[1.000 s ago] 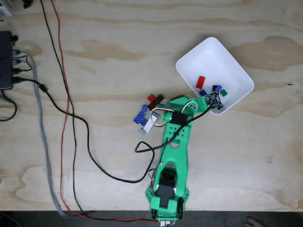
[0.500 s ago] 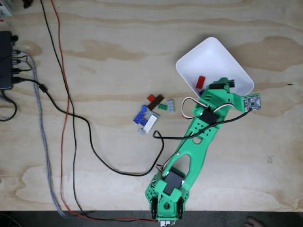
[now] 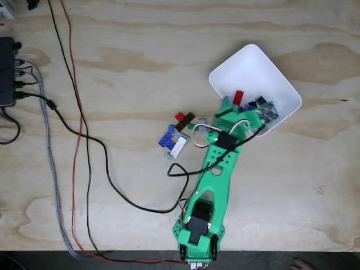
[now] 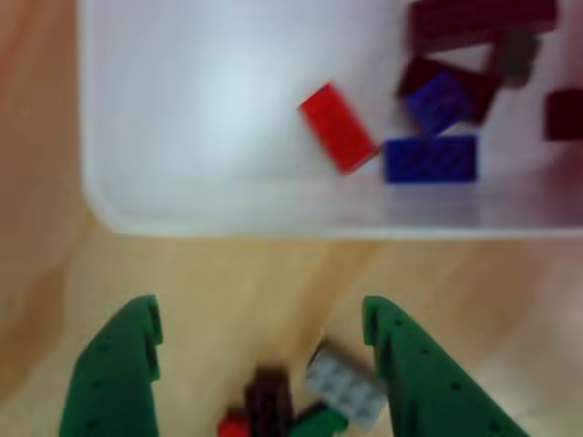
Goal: Put all lego bricks in the bin.
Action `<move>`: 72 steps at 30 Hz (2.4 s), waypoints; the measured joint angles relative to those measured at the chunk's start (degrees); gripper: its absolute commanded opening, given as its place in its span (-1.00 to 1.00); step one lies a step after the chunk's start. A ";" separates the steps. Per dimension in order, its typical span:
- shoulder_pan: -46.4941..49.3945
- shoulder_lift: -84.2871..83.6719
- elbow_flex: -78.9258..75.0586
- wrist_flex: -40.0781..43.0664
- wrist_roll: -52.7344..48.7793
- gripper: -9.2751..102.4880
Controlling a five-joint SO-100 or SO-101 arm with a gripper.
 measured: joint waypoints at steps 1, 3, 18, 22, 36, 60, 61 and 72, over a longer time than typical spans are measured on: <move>-3.69 3.60 0.62 2.11 -3.25 -0.39; -9.67 7.21 2.11 6.94 -11.78 -0.39; -1.93 -20.74 2.72 1.23 -43.42 -0.39; -1.67 -22.06 2.72 -1.14 -43.42 -0.41; -8.96 -26.81 2.20 -6.68 -39.99 -0.58; 1.23 5.54 -6.77 -3.34 -17.49 -0.78; 3.43 1.05 -9.49 -4.13 -17.67 -0.75; 11.25 -23.12 -17.75 -8.00 -13.36 -0.35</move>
